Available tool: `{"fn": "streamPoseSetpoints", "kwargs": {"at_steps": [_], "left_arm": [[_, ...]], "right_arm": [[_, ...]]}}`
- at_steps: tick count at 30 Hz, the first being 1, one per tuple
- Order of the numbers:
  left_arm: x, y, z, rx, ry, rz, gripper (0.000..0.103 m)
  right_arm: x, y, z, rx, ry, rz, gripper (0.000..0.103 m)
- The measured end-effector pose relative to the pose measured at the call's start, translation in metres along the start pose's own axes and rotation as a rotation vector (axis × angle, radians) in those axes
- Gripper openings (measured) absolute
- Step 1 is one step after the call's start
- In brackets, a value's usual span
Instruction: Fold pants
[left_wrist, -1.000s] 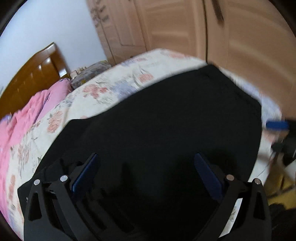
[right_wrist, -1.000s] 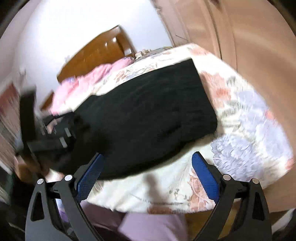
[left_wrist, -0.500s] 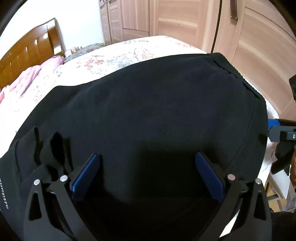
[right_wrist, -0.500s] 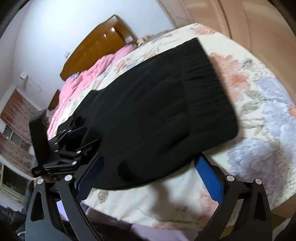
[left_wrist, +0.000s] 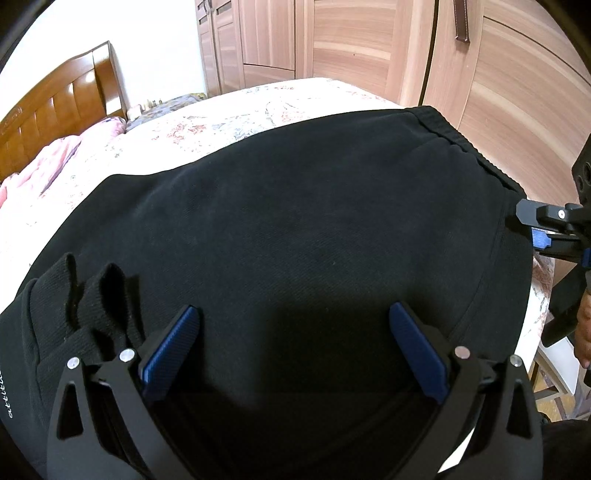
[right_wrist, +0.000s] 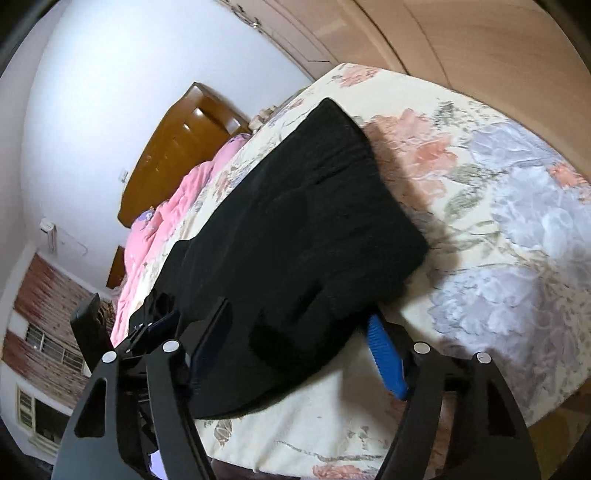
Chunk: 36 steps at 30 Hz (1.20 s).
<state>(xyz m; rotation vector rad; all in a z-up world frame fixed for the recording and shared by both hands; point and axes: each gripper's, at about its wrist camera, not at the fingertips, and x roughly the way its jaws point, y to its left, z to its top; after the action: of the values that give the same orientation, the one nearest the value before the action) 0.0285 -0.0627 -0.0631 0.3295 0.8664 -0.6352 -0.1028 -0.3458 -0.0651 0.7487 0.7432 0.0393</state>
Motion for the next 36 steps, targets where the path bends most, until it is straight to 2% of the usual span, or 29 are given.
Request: {"fn": "streamPoseSetpoints", "kwargs": {"at_steps": [1, 5, 8, 10, 12, 13, 14, 16, 19, 23, 26, 28, 30, 31, 34, 35, 36], "left_arm": [[0.0, 0.0, 0.0, 0.0, 0.0, 0.0, 0.102], [0.001, 0.001, 0.002, 0.0, -0.006, -0.003, 0.102], [0.002, 0.001, 0.003, -0.001, -0.006, -0.005, 0.102], [0.002, 0.001, 0.003, -0.002, -0.007, -0.005, 0.102], [0.002, 0.001, 0.002, -0.002, -0.006, -0.005, 0.102], [0.002, 0.001, 0.002, -0.002, -0.005, -0.005, 0.102], [0.002, 0.002, 0.002, -0.004, -0.001, -0.006, 0.102], [0.002, 0.002, 0.004, -0.006, 0.011, -0.009, 0.102], [0.0, 0.006, 0.015, -0.026, 0.069, -0.029, 0.101], [-0.03, 0.012, 0.061, -0.069, 0.002, -0.098, 0.101], [-0.039, -0.014, 0.116, 0.019, -0.017, -0.152, 0.101], [-0.028, -0.049, 0.153, 0.111, 0.04, -0.213, 0.101], [-0.01, -0.082, 0.177, 0.194, 0.09, -0.232, 0.101], [0.006, -0.106, 0.19, 0.26, 0.141, -0.225, 0.101], [0.039, -0.148, 0.206, 0.349, 0.247, -0.21, 0.101], [0.051, -0.163, 0.208, 0.385, 0.293, -0.194, 0.101], [0.062, -0.174, 0.206, 0.434, 0.332, -0.145, 0.101]], "right_arm": [[-0.007, -0.002, 0.002, -0.008, -0.021, -0.037, 0.071], [-0.007, -0.014, 0.015, 0.021, -0.024, -0.024, 0.073], [0.005, -0.008, 0.021, -0.011, -0.018, -0.007, 0.085], [0.011, 0.0, 0.024, -0.047, -0.02, -0.022, 0.086], [0.008, 0.006, 0.024, -0.084, -0.053, -0.041, 0.075], [0.004, 0.009, 0.024, -0.101, -0.068, -0.05, 0.056], [-0.004, 0.01, 0.024, -0.12, -0.092, -0.044, 0.045], [-0.015, 0.014, 0.023, -0.164, -0.115, -0.019, 0.039], [-0.019, 0.031, 0.019, -0.255, -0.147, -0.057, 0.038], [-0.017, 0.063, 0.011, -0.402, -0.222, -0.134, 0.034], [-0.01, 0.084, 0.003, -0.503, -0.25, -0.192, 0.034], [-0.006, 0.088, -0.002, -0.539, -0.26, -0.235, 0.034], [-0.007, 0.086, -0.005, -0.543, -0.271, -0.259, 0.034], [-0.007, 0.088, -0.007, -0.553, -0.277, -0.269, 0.034], [-0.005, 0.095, -0.015, -0.605, -0.298, -0.298, 0.034], [-0.004, 0.098, -0.017, -0.624, -0.305, -0.305, 0.034], [-0.003, 0.102, -0.02, -0.647, -0.312, -0.314, 0.034]]}}
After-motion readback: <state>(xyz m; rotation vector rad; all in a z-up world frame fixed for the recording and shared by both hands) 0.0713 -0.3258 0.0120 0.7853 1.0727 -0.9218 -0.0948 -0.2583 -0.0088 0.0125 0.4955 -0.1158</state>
